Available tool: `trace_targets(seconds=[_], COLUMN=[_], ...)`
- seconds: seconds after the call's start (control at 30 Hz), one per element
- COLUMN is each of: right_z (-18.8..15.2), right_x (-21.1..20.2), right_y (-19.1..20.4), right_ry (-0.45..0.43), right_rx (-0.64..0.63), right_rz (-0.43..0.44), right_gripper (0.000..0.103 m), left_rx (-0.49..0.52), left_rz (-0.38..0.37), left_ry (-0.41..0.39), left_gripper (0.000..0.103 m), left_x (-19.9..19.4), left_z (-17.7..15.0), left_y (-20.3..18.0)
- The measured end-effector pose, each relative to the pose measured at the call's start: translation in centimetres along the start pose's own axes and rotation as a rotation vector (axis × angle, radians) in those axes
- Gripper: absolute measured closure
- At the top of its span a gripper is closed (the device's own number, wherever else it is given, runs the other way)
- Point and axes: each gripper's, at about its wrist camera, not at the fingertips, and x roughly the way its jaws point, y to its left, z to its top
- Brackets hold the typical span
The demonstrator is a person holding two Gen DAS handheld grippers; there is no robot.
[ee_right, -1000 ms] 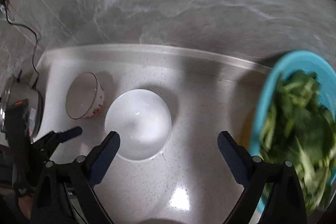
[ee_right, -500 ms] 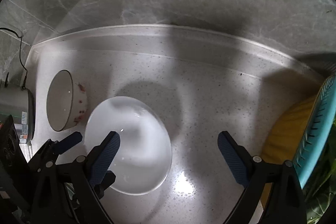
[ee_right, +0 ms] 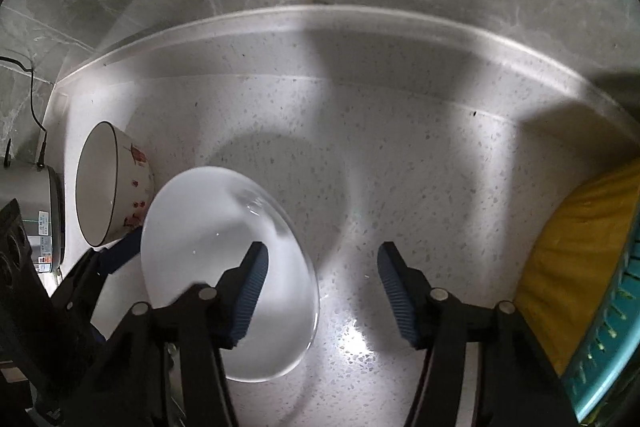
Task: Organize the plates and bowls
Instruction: 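Move both tools to the small white bowl and close on its rim, then lift the small white bowl and lower it into the large white bowl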
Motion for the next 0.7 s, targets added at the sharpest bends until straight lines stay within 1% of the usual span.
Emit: trace_targets(seconds=[0.03, 0.1, 0.13, 0.17, 0.2, 0.23, 0.27, 0.3, 0.33, 0.37, 0.4, 0.43, 0.7], right_z=[0.0, 0.0, 0.0, 0.0, 0.0, 0.0, 0.0, 0.0, -0.1, -0.1, -0.3, -0.5, -1.0], right_x=[0.1, 0.4, 0.5, 0.7, 0.7, 0.8, 0.9, 1.0, 1.0, 1.2, 1.3, 1.3, 0.9], right_y=[0.0, 0.0, 0.1, 0.2, 0.1, 0.1, 0.0, 0.0, 0.1, 0.4, 0.7, 1.0, 1.0], right_ry=[0.003, 0.005, 0.009, 0.012, 0.012, 0.012, 0.014, 0.012, 0.006, 0.009, 0.008, 0.005, -0.016], right_rx=[0.0, -0.007, -0.011, -0.01, -0.008, -0.006, 0.0, 0.003, 0.001, -0.006, -0.015, -0.024, -0.027], right_rz=[-0.002, -0.01, -0.018, -0.019, -0.016, -0.017, -0.008, 0.004, 0.018, 0.022, 0.024, 0.016, 0.02], right_gripper=[0.043, 0.051, 0.058, 0.06, 0.061, 0.066, 0.07, 0.072, 0.076, 0.086, 0.089, 0.091, 0.092], left_rx=[0.004, 0.013, 0.015, 0.014, 0.003, -0.013, -0.031, -0.045, -0.044, -0.033, -0.028, -0.032, -0.027], left_rz=[0.004, 0.013, 0.013, 0.015, 0.002, -0.019, -0.025, -0.05, -0.058, -0.05, -0.046, -0.055, -0.078], left_ry=[-0.002, -0.004, -0.006, -0.011, -0.018, -0.004, 0.021, 0.034, 0.037, 0.036, 0.039, 0.045, 0.066], left_gripper=[0.002, 0.003, 0.003, 0.006, 0.031, 0.055, 0.086, 0.089, 0.089, 0.089, 0.093, 0.093, 0.095], left_x=[0.1, 0.4, 0.4, 0.4, 0.4, 0.6, 1.0, 1.2, 1.4, 1.4, 1.5, 1.6, 2.2], left_z=[0.1, 0.1, 0.1, 0.1, 0.2, 0.3, 0.3, 0.3, 0.3, 0.4, 0.4, 0.4, 0.4], left_y=[-0.1, -0.3, -0.4, -0.4, -0.2, 0.0, 0.4, 0.6, 0.6, 0.4, 0.2, 0.1, -0.3])
